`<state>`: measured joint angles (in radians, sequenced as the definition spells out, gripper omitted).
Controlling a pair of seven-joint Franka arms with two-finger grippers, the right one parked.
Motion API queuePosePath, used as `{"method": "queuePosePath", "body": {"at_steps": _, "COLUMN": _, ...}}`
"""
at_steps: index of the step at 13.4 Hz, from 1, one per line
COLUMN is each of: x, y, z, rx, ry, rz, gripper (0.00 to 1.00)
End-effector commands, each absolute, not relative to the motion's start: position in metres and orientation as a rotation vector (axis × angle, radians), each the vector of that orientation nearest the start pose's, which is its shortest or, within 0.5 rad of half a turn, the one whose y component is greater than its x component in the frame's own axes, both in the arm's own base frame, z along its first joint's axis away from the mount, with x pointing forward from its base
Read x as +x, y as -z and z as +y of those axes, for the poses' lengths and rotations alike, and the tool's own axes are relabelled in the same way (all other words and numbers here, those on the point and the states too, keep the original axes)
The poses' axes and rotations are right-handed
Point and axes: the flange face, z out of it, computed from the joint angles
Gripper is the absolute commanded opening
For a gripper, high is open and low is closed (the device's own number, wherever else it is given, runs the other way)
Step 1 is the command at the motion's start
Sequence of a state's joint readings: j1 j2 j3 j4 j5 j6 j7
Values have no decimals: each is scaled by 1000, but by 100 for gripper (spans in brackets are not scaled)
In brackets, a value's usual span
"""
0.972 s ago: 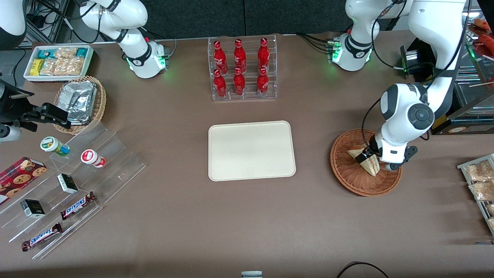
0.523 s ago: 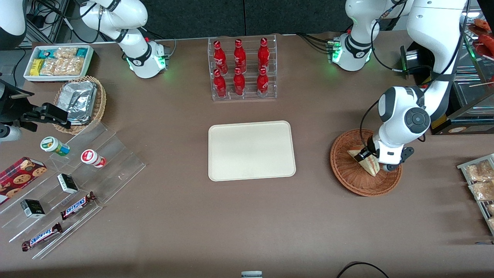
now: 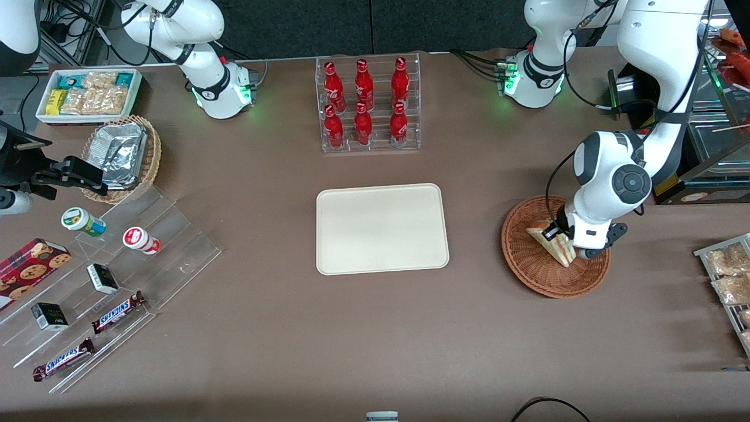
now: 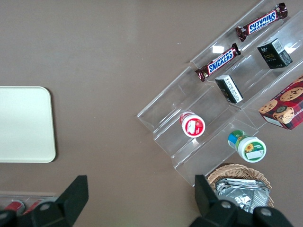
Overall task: Place sandwich from basket to tray
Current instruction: 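Lift the sandwich and carry it with the left gripper to the tray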
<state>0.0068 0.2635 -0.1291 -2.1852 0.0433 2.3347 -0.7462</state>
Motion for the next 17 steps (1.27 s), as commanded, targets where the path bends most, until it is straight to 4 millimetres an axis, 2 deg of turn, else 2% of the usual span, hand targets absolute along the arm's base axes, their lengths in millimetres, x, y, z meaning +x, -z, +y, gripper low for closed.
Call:
{"method": "queuePosePath", "body": {"at_steps": 1, "x": 552, "y": -298, "z": -86, "rx": -2937, "ry": -179, "rz": -837, "gripper": 0}}
{"method": "queuePosePath", "body": {"at_steps": 5, "x": 561, "y": -347, "z": -145, "rx": -2950, "ry": -210, "rz": -685, "gripper": 0}}
{"method": "queuePosePath", "body": {"at_steps": 9, "x": 550, "y": -384, "z": -243, "rx": -3039, "ry": -161, "rz": -432, "gripper": 0}}
{"method": "queuePosePath", "body": {"at_steps": 11, "x": 544, "y": -391, "z": -298, "rx": -3107, "ry": -170, "rz": -305, "gripper": 0}}
{"method": "queuePosePath", "body": {"at_steps": 12, "x": 541, "y": -388, "z": -318, "rx": -3124, "ry": -171, "rz": -262, "gripper": 0}}
{"method": "queuePosePath", "body": {"at_steps": 13, "x": 536, "y": -381, "z": -342, "rx": -3136, "ry": -178, "rz": -204, "gripper": 0}}
{"method": "queuePosePath", "body": {"at_steps": 15, "x": 535, "y": -368, "z": -403, "rx": -3162, "ry": -191, "rz": -93, "gripper": 0}}
{"method": "queuePosePath", "body": {"at_steps": 17, "x": 529, "y": -353, "z": -440, "rx": -3156, "ry": -241, "rz": -21, "gripper": 0}}
